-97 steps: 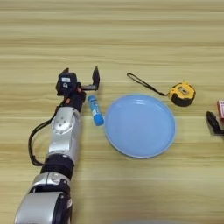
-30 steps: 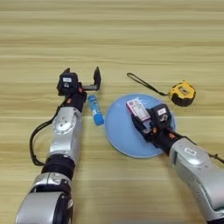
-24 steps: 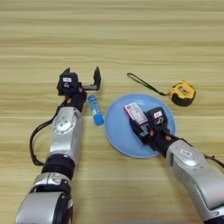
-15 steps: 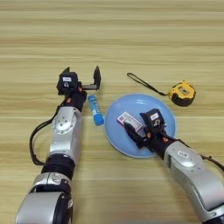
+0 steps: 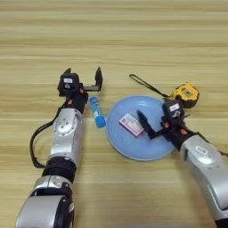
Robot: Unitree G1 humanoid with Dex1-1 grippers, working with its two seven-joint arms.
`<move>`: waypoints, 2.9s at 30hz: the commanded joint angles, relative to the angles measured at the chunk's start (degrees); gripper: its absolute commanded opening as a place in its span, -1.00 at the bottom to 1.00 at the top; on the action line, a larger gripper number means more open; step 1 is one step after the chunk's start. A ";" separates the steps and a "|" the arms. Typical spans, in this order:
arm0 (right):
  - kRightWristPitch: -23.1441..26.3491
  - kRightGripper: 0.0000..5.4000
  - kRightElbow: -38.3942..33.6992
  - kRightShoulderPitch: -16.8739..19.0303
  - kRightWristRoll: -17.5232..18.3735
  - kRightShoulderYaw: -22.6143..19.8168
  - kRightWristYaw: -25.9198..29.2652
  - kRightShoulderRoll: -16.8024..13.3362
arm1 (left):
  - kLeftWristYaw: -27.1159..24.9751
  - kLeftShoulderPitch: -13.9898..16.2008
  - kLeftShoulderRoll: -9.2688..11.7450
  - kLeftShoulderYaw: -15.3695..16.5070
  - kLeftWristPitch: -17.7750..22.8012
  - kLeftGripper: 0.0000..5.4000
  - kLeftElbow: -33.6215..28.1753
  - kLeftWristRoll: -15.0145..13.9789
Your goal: Move the objects on the table
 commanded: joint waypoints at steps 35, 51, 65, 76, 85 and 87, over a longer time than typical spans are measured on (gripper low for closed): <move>-11.57 0.99 34.76 -5.68 5.10 -28.86 1.46 -15.05 | 0.28 -0.75 0.29 -0.16 -0.16 1.00 1.26 0.94; 0.59 0.69 37.96 -6.92 14.33 -31.22 4.81 -13.65 | 0.25 -0.69 0.29 -0.13 -0.27 1.00 1.29 0.98; 1.79 0.03 34.87 -5.85 14.96 -29.91 5.82 -13.16 | 0.29 -0.54 0.27 -0.16 -0.24 1.00 0.98 1.00; 1.92 -0.41 34.03 -5.56 15.43 -29.50 5.78 -13.07 | 0.35 -0.55 0.32 -0.17 -0.25 1.00 1.01 1.07; 2.23 -0.47 31.61 -4.80 15.56 -28.83 5.56 -12.90 | 0.37 -0.54 0.25 -0.18 -0.31 1.00 1.08 1.09; 2.25 -0.47 31.63 -4.77 15.59 -28.77 5.52 -12.90 | 0.36 -0.54 0.24 -0.18 -0.34 1.00 1.10 1.07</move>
